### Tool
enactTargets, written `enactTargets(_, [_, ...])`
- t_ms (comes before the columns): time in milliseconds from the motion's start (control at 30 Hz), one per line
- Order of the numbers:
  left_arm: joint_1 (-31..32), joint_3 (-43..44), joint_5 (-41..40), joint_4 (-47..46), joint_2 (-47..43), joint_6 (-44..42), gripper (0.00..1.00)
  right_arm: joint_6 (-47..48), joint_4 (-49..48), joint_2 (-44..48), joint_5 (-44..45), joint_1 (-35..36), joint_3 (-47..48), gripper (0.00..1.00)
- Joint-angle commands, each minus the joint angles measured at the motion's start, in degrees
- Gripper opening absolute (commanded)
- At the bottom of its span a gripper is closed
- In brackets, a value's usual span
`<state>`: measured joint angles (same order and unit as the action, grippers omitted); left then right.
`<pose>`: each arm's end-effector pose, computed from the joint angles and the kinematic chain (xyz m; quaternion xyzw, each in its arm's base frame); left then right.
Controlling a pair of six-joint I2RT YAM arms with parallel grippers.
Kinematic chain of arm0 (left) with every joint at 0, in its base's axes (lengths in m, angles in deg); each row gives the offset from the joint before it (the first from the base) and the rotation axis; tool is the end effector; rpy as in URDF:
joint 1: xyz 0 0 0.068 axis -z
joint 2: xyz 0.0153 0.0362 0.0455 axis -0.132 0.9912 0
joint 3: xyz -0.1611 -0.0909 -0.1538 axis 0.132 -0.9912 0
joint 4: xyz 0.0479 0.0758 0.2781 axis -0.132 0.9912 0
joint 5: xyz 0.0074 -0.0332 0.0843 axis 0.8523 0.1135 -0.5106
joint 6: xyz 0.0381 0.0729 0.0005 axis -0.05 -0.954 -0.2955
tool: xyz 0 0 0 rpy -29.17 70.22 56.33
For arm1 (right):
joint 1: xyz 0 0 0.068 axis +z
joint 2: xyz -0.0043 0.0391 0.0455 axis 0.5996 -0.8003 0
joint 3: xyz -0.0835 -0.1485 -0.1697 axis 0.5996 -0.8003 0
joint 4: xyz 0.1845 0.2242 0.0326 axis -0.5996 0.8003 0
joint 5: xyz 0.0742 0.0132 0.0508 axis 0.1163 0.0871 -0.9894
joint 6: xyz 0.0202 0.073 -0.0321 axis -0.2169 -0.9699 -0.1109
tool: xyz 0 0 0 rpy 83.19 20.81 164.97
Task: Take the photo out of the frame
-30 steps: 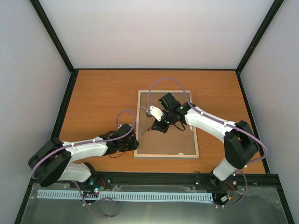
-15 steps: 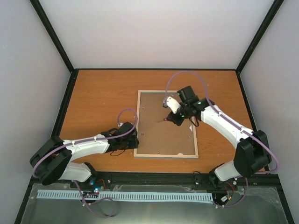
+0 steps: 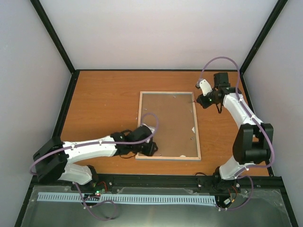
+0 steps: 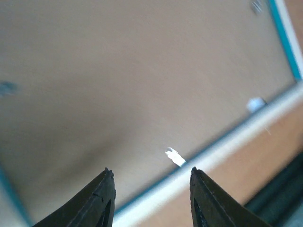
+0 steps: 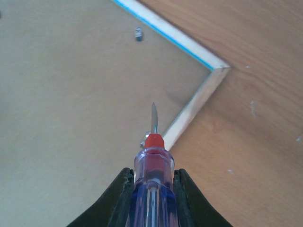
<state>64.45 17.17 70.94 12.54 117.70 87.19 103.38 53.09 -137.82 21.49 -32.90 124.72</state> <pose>0.1697 -0.2625 0.1122 0.1468 0.9390 -0.2373 0.2010 0.3767 0.0490 0.1917 -0.3113 0.8966 0.0938 0.3007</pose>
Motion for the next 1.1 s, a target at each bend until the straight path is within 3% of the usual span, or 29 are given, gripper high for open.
enactTargets(0, [8.72, 2.68, 6.12, -0.18, 2.39, -3.66, 0.45, 1.7, -2.43, -4.57, -0.75, -1.79, 4.79, 0.03])
enactTargets(200, [13.45, -0.98, 9.75, -2.81, 5.24, -0.19, 0.46, 4.04, -1.01, -10.43, -4.19, -2.01, 8.93, 0.03])
enactTargets(467, [12.31, -5.79, 2.45, -5.94, 2.14, 9.14, 0.61, 6.8, 0.77, -12.42, 0.51, -2.07, 7.82, 0.03])
enactTargets(767, [0.01, -15.43, -2.42, -6.38, -7.72, 20.85, 0.64, 12.83, 2.05, -3.51, 8.99, -2.01, -2.62, 0.03])
enactTargets(933, [-10.23, -19.01, 0.23, -12.27, -8.89, 18.21, 0.65, 15.62, 5.09, 1.98, 8.99, -1.93, -8.95, 0.03])
enactTargets(1067, [-16.76, -16.06, 1.78, -14.75, -4.15, 12.07, 0.64, 16.92, 10.26, 6.8, 6.94, -1.28, -12.47, 0.03])
